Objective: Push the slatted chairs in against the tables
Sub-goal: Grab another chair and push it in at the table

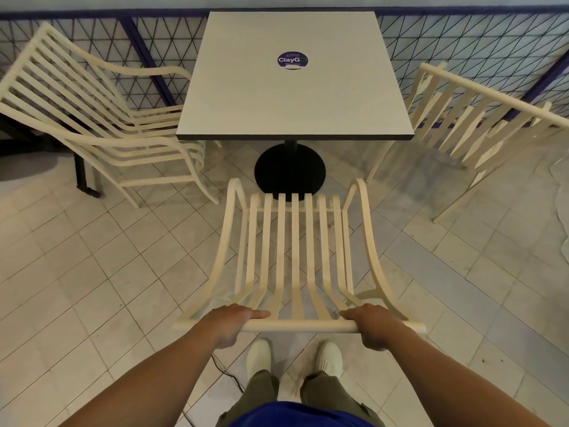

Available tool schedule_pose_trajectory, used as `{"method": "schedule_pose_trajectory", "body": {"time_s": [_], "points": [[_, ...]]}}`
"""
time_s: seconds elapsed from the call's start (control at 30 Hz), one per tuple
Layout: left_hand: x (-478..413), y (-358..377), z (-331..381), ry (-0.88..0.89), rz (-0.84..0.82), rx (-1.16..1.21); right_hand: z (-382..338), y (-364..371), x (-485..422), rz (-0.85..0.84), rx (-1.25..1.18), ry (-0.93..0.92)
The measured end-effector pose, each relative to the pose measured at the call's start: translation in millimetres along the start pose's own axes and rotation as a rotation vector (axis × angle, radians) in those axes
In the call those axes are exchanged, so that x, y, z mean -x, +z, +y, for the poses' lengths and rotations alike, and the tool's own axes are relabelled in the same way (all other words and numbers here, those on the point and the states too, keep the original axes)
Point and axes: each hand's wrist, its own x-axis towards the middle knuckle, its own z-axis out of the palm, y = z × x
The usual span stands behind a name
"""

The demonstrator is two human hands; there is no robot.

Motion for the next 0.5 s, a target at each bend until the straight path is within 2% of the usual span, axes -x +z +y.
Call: {"method": "schedule_pose_trajectory", "body": {"time_s": [0.5], "points": [[-3,-3,7,0.030,-0.020,-0.036,12,-3,-3,-0.016,0.058,-0.029]]}}
